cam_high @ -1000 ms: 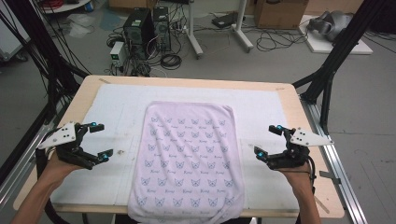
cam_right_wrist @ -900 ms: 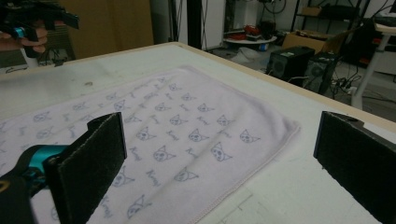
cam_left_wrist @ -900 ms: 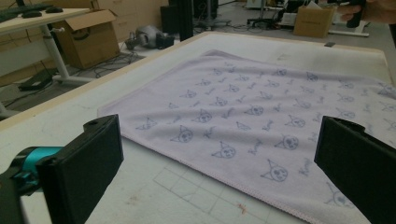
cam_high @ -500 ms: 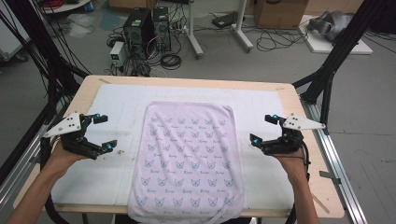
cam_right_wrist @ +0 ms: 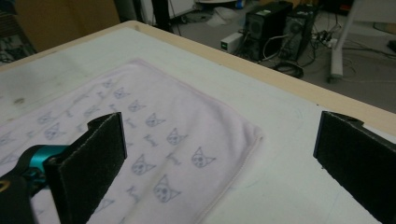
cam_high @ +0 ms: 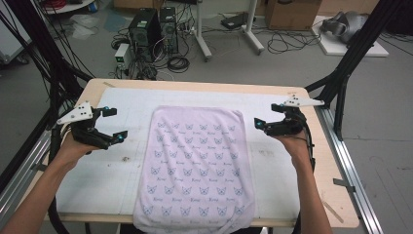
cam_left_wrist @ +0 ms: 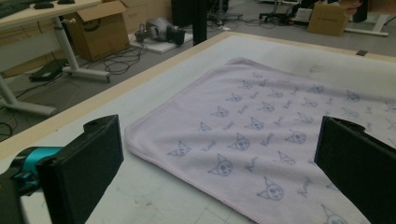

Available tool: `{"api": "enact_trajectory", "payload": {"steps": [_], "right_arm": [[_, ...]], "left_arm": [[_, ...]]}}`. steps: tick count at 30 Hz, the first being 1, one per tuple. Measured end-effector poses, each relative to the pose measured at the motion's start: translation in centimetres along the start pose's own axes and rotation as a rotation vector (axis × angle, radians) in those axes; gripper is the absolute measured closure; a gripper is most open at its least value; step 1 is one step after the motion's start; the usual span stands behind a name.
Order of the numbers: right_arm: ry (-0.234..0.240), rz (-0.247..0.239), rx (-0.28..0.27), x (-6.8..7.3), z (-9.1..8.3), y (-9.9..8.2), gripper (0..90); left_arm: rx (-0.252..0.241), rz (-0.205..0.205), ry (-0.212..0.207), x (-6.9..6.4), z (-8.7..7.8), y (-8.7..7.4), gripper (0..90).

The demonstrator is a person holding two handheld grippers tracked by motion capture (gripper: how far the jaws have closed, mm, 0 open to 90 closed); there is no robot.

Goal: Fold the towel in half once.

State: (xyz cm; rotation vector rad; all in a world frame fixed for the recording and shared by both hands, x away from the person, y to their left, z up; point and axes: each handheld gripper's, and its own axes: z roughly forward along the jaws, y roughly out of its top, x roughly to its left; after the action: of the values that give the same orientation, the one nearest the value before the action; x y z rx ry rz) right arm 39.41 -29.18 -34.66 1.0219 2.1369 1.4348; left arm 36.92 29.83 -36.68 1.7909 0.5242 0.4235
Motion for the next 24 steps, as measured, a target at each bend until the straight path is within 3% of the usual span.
{"api": "enact_trajectory", "payload": {"steps": [8,13,16,21,24], "right_arm": [[-0.057,0.030,0.083,-2.0,4.0,1.8,1.6],[-0.068,0.023,0.127,-2.8,6.3,2.7,1.6],[-0.069,0.044,0.140,-3.2,7.3,3.2,1.6],[-0.075,0.061,0.190,-4.0,9.0,3.7,1.6],[-0.079,0.073,0.221,-4.5,9.8,3.8,1.6]], "left_arm": [[0.014,-0.012,0.002,1.5,1.2,0.7,1.7],[0.000,-0.019,0.007,2.4,1.8,0.9,1.7],[0.023,-0.025,0.019,3.1,2.3,0.9,1.7],[0.008,-0.015,0.026,3.6,2.9,1.3,1.7],[0.025,-0.021,0.031,3.9,3.1,1.0,1.7]]}}
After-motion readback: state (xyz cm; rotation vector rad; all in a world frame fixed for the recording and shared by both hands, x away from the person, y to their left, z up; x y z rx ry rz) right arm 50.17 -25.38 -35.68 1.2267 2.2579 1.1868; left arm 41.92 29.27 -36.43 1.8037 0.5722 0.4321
